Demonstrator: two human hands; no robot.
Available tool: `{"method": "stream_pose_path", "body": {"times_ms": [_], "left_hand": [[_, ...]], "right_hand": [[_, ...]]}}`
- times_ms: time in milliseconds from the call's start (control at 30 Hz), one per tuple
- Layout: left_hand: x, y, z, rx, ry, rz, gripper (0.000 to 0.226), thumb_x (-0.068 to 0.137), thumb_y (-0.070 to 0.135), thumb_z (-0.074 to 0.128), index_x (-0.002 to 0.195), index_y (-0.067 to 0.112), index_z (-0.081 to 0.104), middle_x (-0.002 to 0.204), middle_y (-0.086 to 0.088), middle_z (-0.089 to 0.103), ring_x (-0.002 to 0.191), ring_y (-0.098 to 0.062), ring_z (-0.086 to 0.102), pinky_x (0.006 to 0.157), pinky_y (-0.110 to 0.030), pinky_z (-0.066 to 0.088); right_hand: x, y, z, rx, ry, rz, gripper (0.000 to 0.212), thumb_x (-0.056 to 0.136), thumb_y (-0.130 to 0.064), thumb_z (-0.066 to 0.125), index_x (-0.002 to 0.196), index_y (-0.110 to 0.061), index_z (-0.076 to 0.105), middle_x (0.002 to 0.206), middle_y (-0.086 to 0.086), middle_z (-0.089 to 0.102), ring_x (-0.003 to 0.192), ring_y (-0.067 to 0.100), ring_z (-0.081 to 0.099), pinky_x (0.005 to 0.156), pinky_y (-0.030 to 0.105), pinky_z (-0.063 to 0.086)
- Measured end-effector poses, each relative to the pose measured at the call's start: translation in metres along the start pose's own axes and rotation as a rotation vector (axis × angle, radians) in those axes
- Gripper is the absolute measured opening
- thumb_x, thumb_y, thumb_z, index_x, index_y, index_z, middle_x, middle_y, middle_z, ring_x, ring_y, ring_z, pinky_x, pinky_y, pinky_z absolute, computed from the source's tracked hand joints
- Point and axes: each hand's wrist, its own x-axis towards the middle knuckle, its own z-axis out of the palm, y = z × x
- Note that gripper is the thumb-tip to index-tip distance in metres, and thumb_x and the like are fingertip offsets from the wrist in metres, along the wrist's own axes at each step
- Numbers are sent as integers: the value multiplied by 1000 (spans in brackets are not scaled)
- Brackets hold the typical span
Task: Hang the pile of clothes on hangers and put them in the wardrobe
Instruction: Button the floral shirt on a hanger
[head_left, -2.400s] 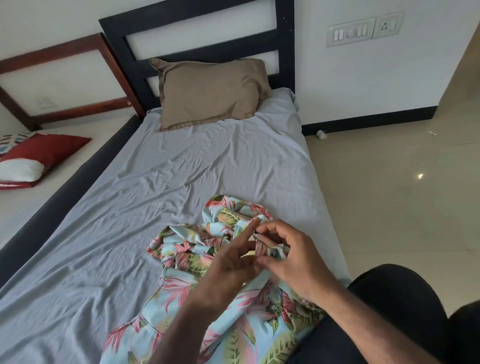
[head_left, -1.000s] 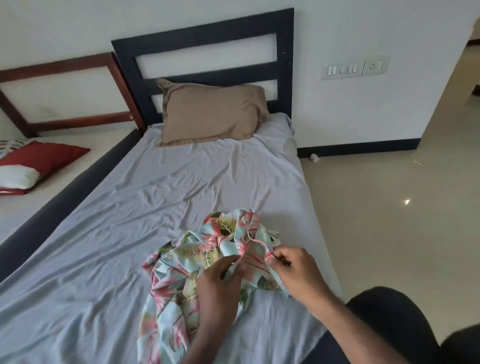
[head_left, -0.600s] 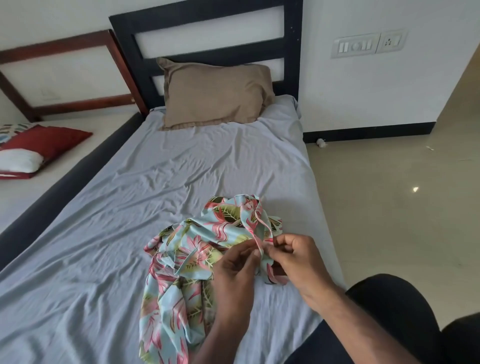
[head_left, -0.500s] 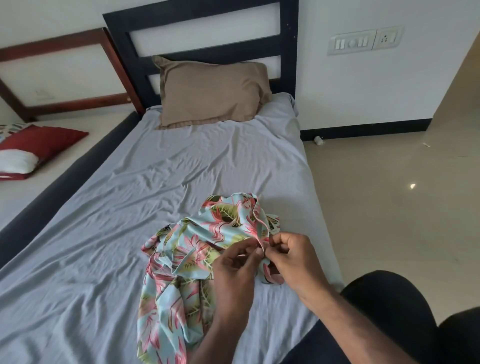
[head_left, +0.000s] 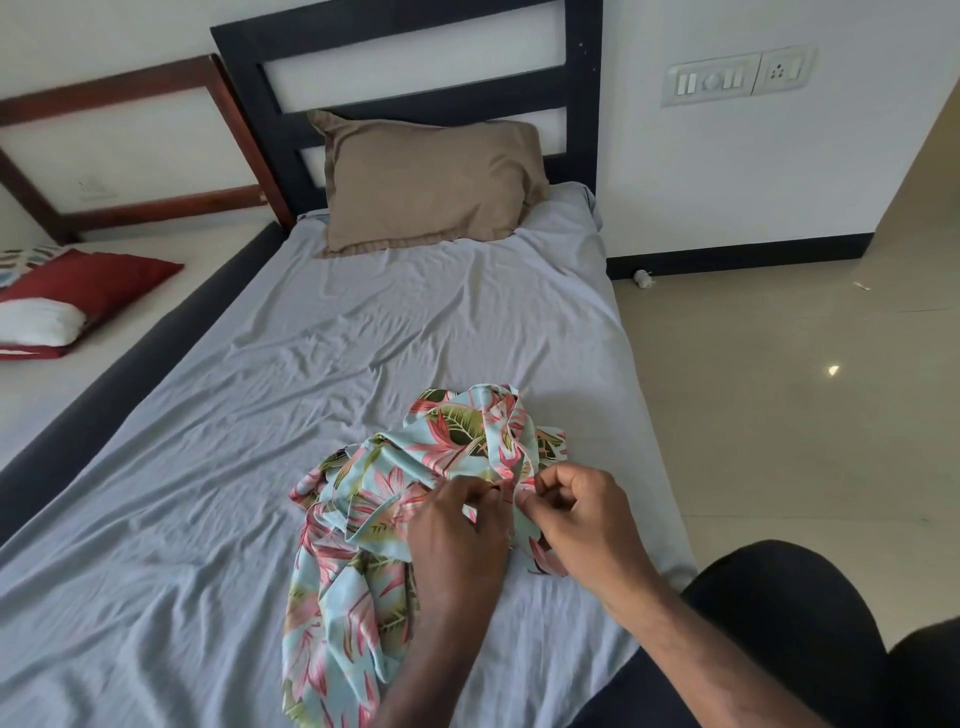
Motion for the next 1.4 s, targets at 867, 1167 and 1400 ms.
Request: {"method": "stream_pose_path", "body": {"times_ms": [867, 1167, 1400], "left_hand": [[-2, 8, 11, -264, -127, -199, 16, 84, 12, 77, 69, 17, 73, 62, 5, 69, 57, -8, 62, 54, -18, 46], [3, 7, 0, -428, -196, -352, 22, 84, 5, 74, 62, 10, 73, 52, 0, 61, 50, -11, 49, 49, -27, 40], [5, 2, -5, -448, -317, -398, 21, 89, 0, 62, 69, -6, 65, 55, -10, 47, 55, -21, 39, 49, -29, 28]], "right_hand": [[-1, 4, -4, -104, 13, -176, 7, 90, -10, 75, 89, -14, 80, 77, -12, 75, 72, -1, 71, 65, 18, 58], [3, 8, -6, -111, -75, -190, 26, 90, 1, 65, 98, -16, 82, 89, -10, 78, 80, -1, 72, 72, 24, 61], [-1, 7, -5, -171, -103, -283, 12, 86, -19, 80, 99, -18, 80, 81, -10, 77, 72, -1, 72, 66, 27, 62]]}}
